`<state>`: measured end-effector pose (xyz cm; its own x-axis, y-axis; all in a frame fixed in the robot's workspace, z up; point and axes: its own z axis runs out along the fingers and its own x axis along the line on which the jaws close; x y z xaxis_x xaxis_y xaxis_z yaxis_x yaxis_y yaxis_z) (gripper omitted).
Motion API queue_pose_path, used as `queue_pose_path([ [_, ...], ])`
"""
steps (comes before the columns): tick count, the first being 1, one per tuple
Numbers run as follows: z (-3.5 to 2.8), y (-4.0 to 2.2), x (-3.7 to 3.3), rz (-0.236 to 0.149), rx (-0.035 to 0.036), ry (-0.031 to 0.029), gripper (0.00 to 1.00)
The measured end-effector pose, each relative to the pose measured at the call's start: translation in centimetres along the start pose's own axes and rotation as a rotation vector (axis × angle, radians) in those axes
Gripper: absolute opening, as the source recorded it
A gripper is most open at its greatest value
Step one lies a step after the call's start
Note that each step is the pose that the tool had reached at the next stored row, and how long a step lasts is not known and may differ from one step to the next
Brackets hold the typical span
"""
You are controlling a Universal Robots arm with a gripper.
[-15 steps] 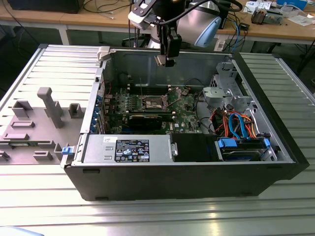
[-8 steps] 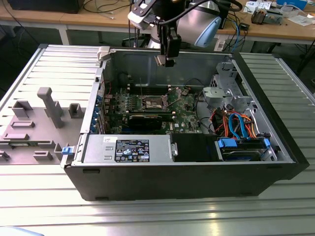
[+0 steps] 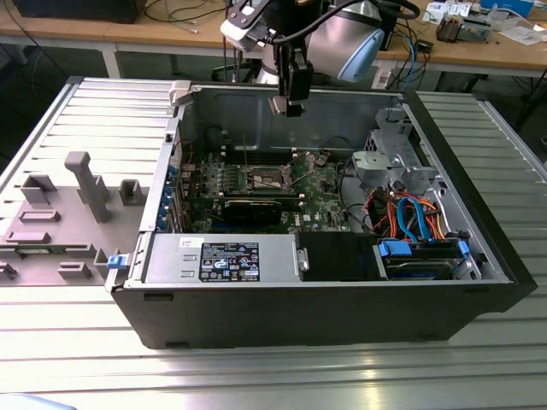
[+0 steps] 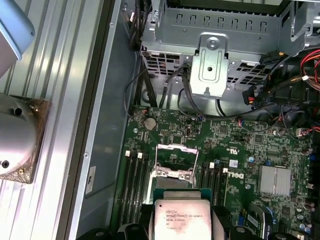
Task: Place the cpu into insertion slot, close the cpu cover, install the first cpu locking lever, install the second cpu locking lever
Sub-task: 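Place the cpu into insertion slot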
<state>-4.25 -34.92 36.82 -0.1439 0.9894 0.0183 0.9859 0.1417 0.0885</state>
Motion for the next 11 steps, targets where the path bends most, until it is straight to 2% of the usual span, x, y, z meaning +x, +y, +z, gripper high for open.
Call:
queue_pose_path([
  [11, 0.21, -0.02, 0.00, 0.000, -0.0001, 0.0005, 0.55],
])
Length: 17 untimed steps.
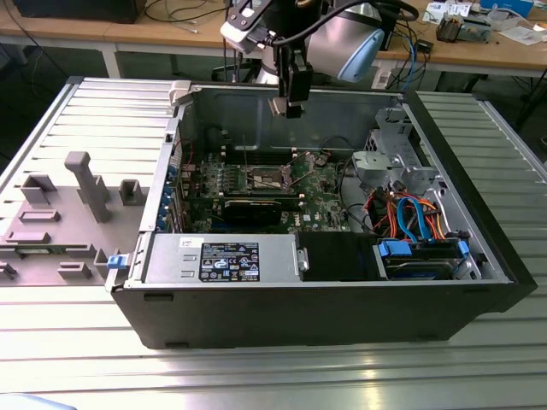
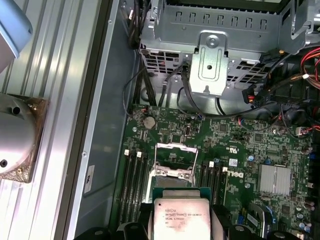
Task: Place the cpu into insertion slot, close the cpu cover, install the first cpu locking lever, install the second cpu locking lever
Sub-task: 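Place the cpu into insertion slot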
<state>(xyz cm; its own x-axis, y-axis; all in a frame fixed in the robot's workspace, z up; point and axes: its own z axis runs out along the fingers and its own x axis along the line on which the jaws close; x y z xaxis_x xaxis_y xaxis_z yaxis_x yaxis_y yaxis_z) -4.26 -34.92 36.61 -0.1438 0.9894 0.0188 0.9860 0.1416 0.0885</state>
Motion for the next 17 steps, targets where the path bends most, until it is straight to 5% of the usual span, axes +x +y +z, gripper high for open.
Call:
queue_pose_path([
  [17, 0.57, -0.24, -0.01, 0.000, 0.0000, 0.0001, 0.55],
])
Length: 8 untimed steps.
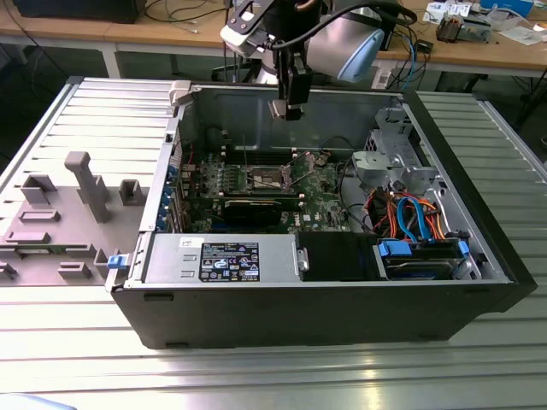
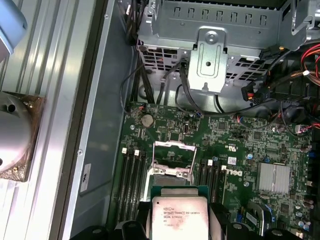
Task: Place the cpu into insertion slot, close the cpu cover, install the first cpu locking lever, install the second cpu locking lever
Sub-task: 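Place the cpu into insertion slot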
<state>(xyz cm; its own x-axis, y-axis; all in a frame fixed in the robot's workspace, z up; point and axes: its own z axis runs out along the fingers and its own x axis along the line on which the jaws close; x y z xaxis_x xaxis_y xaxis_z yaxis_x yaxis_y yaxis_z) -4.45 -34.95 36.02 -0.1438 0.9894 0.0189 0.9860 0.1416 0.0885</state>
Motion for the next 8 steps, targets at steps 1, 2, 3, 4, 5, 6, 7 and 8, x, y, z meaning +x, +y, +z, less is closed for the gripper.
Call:
queue_pose_path([
  [1, 0.23, -0.13, 0.01, 0.008, 0.0000, -0.0008, 0.55],
  [2, 0.34, -0.13, 0.01, 0.017, -0.0003, -0.0015, 0.55],
  [3, 0.45, -0.14, 0.01, 0.028, -0.0006, -0.0025, 0.55],
  [4, 0.53, -0.15, 0.01, 0.042, -0.0008, -0.0036, 0.55],
  [5, 0.58, -0.16, 0.01, 0.054, -0.0010, -0.0048, 0.55],
  [6, 0.61, -0.16, 0.01, 0.062, -0.0010, -0.0055, 0.55],
  [7, 0.61, -0.16, 0.01, 0.062, -0.0011, -0.0056, 0.55],
  [8, 0.61, -0.16, 0.01, 0.062, -0.0011, -0.0056, 0.55],
])
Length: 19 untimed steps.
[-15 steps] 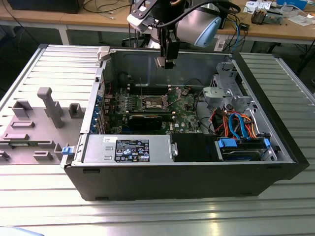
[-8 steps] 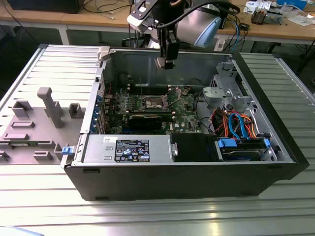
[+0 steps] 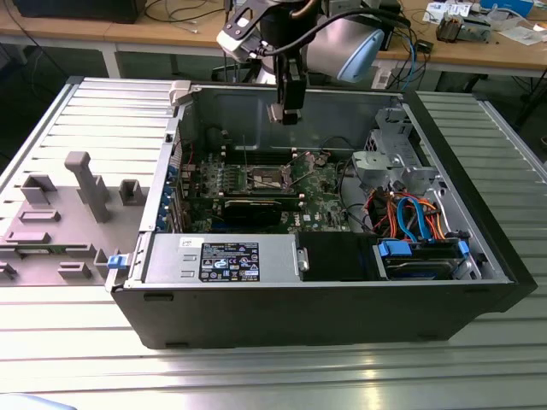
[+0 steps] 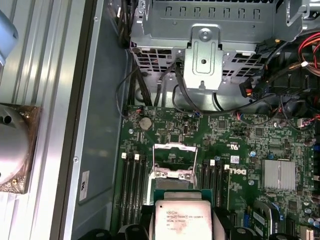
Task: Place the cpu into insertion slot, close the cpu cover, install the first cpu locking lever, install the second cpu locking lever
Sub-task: 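Place the cpu into insertion slot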
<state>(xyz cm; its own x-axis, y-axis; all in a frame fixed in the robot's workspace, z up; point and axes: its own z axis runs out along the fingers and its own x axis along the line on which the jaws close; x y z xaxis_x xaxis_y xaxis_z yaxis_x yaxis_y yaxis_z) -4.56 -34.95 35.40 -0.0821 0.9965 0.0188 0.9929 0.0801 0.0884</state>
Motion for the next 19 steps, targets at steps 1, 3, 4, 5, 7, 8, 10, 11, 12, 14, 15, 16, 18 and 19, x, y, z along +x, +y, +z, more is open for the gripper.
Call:
queue_pose_path([
  [1, 0.01, 0.00, 0.00, 0.000, -0.0001, 0.0001, 0.55],
  [3, 0.01, 0.00, 0.00, 0.000, -0.0001, 0.0001, 0.55],
  [4, 0.07, -0.01, 0.00, 0.000, -0.0001, 0.0001, 0.55],
  [5, 0.13, -0.04, -0.01, 0.000, -0.0002, 0.0002, 0.55],
  [7, 0.28, -0.07, -0.01, 0.000, -0.0001, 0.0001, 0.55],
  [8, 0.30, -0.07, -0.01, 0.000, -0.0001, 0.0000, 0.55],
  [10, 0.33, -0.08, -0.01, 0.000, -0.0001, 0.0001, 0.55],
  [11, 0.38, -0.08, -0.01, 0.000, -0.0001, 0.0001, 0.55],
  [12, 0.43, -0.08, -0.01, 0.000, -0.0001, 0.0001, 0.55],
  [14, 0.45, -0.08, -0.01, 0.000, -0.0001, 0.0001, 0.55],
  [15, 0.47, -0.09, -0.01, 0.000, -0.0001, 0.0001, 0.55],
  [16, 0.49, -0.09, -0.01, 0.000, -0.0001, 0.0001, 0.55],
  [18, 0.70, -0.11, -0.02, 0.000, -0.0001, 0.0001, 0.55],
  [19, 0.71, -0.11, -0.02, 0.000, -0.0001, 0.0000, 0.55],
])
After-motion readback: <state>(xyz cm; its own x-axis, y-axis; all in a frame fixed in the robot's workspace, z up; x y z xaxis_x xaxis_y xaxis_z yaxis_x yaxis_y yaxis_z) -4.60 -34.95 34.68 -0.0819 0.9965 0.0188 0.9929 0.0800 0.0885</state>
